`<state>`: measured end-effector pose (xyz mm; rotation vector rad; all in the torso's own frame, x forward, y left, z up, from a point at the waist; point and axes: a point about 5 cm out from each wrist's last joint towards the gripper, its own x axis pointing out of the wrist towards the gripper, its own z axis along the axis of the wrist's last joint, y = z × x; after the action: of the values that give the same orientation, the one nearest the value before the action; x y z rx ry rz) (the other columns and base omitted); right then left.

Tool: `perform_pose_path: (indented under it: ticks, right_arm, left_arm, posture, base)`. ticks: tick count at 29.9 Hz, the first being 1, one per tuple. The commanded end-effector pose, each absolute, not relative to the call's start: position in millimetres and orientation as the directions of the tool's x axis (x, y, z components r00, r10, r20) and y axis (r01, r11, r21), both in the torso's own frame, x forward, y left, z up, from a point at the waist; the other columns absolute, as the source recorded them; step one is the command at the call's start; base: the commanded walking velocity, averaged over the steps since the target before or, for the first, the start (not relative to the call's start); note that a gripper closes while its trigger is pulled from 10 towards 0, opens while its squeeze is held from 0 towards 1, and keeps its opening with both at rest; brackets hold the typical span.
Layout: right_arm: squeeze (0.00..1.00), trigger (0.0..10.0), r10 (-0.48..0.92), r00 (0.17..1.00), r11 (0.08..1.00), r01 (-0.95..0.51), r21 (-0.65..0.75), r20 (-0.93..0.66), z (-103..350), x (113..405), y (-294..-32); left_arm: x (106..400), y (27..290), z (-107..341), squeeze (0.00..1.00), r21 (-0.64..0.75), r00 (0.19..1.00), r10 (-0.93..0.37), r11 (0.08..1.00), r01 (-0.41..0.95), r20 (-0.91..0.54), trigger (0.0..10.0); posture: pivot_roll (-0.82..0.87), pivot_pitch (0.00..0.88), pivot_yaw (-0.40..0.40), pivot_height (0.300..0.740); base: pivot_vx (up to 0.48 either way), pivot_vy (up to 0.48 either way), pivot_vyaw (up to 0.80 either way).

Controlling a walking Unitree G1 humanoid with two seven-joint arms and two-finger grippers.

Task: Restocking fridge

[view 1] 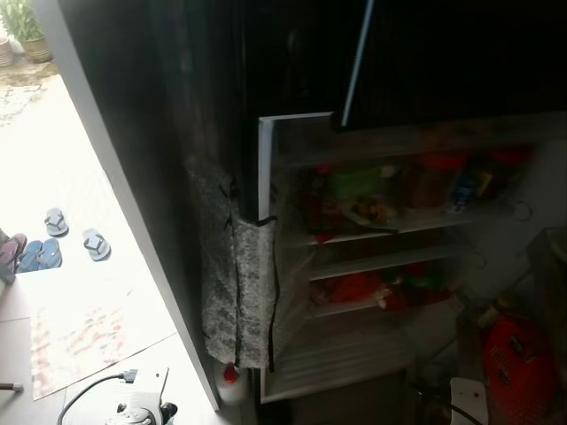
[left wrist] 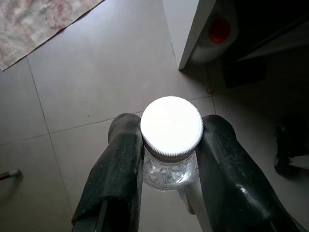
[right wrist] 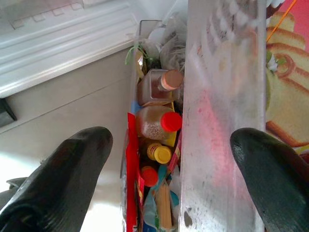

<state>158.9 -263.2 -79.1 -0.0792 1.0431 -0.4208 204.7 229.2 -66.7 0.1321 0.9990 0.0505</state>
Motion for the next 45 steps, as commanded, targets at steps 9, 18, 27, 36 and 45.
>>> perform_pose_path:
  ticks: [9, 18, 27, 36, 45]
  right_arm:
    - [0.00, 10.0, -0.372, 0.419, 0.917, 0.304, -0.258, -0.828, -80.1, 155.4, -264.9]
    - [0.00, 10.0, -0.377, 0.416, 0.915, 0.304, -0.264, -0.828, -80.0, 154.7, -266.2]
    - [0.00, 10.0, -0.377, 0.417, 0.916, 0.303, -0.264, -0.827, -79.9, 154.6, -266.3]
    - [0.00, 10.0, -0.370, 0.422, 0.919, 0.298, -0.259, -0.828, -80.0, 156.6, -263.7]
    - [0.00, 10.0, -0.367, 0.424, 0.920, 0.295, -0.256, -0.828, -79.6, 157.7, -263.6]
  left_arm:
    - [202.7, 231.3, -67.3, 0.00, 0.144, 0.533, 0.106, 0.989, 0.031, -0.840, 10.0]
    - [202.8, 231.3, -67.2, 0.00, 0.144, 0.533, 0.105, 0.989, 0.031, -0.839, 10.0]
    - [202.3, 231.2, -67.5, 0.00, 0.144, 0.532, 0.104, 0.989, 0.034, -0.840, 10.0]
    - [201.6, 230.9, -68.0, 0.00, 0.143, 0.532, 0.101, 0.989, 0.037, -0.841, 10.0]
    - [202.1, 230.7, -67.8, 0.00, 0.142, 0.532, 0.102, 0.989, 0.034, -0.840, 10.0]
  posture:
    - [0.01, 0.000, -0.033, 0.740]
    - [0.01, 0.000, -0.034, 0.740]
    - [0.01, 0.000, -0.032, 0.740]
    - [0.01, 0.000, -0.031, 0.740]
    - [0.01, 0.000, -0.033, 0.740]
  base:
    - [0.000, -0.274, 0.00]
    - [0.000, -0.292, 0.00]
    - [0.000, -0.305, 0.00]
    - [0.000, -0.305, 0.00]
    - [0.000, -0.304, 0.00]
